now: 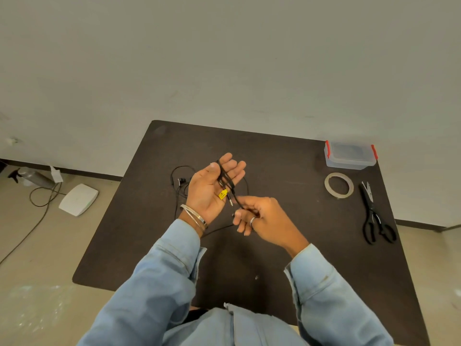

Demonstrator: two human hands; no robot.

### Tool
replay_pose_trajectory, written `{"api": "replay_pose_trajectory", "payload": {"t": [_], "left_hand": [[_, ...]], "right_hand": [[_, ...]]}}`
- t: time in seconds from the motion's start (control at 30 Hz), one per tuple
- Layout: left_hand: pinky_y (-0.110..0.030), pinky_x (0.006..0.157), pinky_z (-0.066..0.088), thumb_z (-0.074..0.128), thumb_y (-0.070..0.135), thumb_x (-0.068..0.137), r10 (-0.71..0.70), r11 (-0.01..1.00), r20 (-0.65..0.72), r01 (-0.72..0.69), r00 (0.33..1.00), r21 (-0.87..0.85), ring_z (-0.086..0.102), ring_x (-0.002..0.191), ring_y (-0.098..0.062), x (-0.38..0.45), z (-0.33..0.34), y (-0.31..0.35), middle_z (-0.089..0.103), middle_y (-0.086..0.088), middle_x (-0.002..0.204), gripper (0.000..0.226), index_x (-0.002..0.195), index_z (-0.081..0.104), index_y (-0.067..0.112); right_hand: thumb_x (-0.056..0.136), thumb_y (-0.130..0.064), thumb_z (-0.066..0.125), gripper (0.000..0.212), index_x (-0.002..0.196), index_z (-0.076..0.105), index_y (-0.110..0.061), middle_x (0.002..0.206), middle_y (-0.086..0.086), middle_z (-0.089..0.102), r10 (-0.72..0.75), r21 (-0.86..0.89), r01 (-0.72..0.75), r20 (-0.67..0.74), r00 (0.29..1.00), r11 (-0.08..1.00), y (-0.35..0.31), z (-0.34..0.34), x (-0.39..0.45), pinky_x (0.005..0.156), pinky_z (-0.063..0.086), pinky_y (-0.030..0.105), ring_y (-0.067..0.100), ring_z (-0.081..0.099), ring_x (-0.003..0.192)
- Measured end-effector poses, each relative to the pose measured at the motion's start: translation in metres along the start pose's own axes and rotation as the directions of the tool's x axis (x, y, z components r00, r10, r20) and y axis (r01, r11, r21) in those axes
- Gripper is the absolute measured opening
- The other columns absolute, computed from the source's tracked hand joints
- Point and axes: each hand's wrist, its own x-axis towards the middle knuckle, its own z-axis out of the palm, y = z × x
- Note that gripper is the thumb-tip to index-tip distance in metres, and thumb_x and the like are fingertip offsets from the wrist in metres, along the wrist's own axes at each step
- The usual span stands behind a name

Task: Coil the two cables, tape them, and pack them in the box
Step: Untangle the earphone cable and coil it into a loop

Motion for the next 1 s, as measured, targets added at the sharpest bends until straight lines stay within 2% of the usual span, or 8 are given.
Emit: {"api": "replay_pose_trajectory", "payload": {"t": [0.17,0.33,0.43,0.53,0.63,0.73,0.83,1.0], "left_hand": [[-0.041,0.086,0.057,0.035,0.013,0.1,0.003,0.952,-0.002,-0.002,1.0,0.306,0.071,0.088,-0.029,-0.002,-0.006,-0.003,0.073,-0.009,0.086,0.029,0.11,0.057,-0.004],[-0.021,0.071,0.055,0.031,0.002,0.1,-0.087,0.8,0.084,0.02,0.993,0.599,0.068,0.08,-0.006,-0.011,0.001,-0.015,0.065,-0.009,0.088,0.025,0.102,0.056,0.001],[-0.02,0.067,0.052,0.029,-0.003,0.099,-0.213,0.731,0.229,-0.001,0.95,0.682,0.066,0.074,-0.005,-0.017,0.008,-0.022,0.064,-0.006,0.082,0.025,0.097,0.054,0.002],[-0.033,0.069,0.052,0.031,0.013,0.094,-0.354,0.712,0.31,0.04,0.882,0.701,0.069,0.061,-0.016,-0.021,0.008,-0.026,0.07,-0.004,0.071,0.023,0.103,0.051,0.005],[-0.04,0.071,0.054,0.033,0.019,0.094,-0.381,0.807,0.337,0.132,0.861,0.576,0.053,0.042,-0.015,-0.024,0.007,-0.026,0.062,-0.006,0.062,0.029,0.101,0.055,0.003],[-0.029,0.059,0.054,0.029,0.027,0.098,-0.402,0.852,0.329,0.218,0.854,0.475,0.035,0.036,-0.008,-0.027,0.009,-0.021,0.048,-0.002,0.055,0.04,0.109,0.056,-0.001],[-0.021,0.048,0.044,0.027,0.028,0.101,-0.449,0.83,0.318,0.258,0.835,0.494,0.025,0.037,-0.003,-0.026,0.007,-0.015,0.036,0.004,0.052,0.046,0.115,0.055,-0.006],[-0.016,0.035,0.025,0.037,0.027,0.096,-0.539,0.781,0.28,0.347,0.795,0.519,0.022,0.035,-0.001,-0.027,0.0,-0.014,0.033,0.008,0.046,0.037,0.098,0.062,-0.001]], "right_hand": [[0.093,-0.018,0.057,0.015,0.103,0.066,-0.011,0.077,-0.002,0.064,-0.061,-0.39,0.076,0.051,0.997,0.918,-0.016,-0.014,-0.007,0.067,0.049,0.023,0.007,0.059,0.067],[0.086,-0.021,0.067,0.007,0.09,0.071,-0.016,0.081,-0.004,0.068,-0.12,-0.502,0.108,0.008,0.993,0.858,-0.03,-0.039,-0.005,0.068,0.05,0.026,0.009,0.061,0.071],[0.083,-0.017,0.071,0.009,0.091,0.072,-0.014,0.081,-0.002,0.072,-0.134,-0.43,0.135,0.033,0.99,0.893,-0.038,-0.055,0.001,0.071,0.053,0.023,0.007,0.066,0.073],[0.079,-0.015,0.076,0.012,0.09,0.072,-0.012,0.08,0.0,0.072,-0.143,-0.335,0.149,0.043,0.989,0.93,-0.043,-0.068,0.008,0.073,0.054,0.021,0.006,0.066,0.074],[0.073,-0.016,0.079,0.018,0.089,0.072,-0.013,0.078,0.007,0.07,-0.122,-0.173,0.126,0.03,0.992,0.977,-0.04,-0.079,0.013,0.07,0.054,0.026,0.012,0.066,0.071],[0.071,-0.011,0.078,0.018,0.087,0.07,-0.012,0.077,0.014,0.07,-0.09,0.0,0.09,0.013,0.996,0.996,-0.033,-0.082,0.014,0.068,0.057,0.027,0.017,0.067,0.07],[0.07,-0.01,0.078,0.018,0.086,0.07,-0.01,0.074,0.008,0.068,-0.113,0.017,0.112,0.017,0.993,0.994,-0.028,-0.078,0.015,0.061,0.051,0.017,0.009,0.063,0.065],[0.063,-0.015,0.08,0.025,0.087,0.072,-0.013,0.075,0.003,0.07,-0.106,0.055,0.101,0.093,0.99,0.993,-0.02,-0.08,0.017,0.065,0.053,0.024,0.013,0.064,0.07]]}}
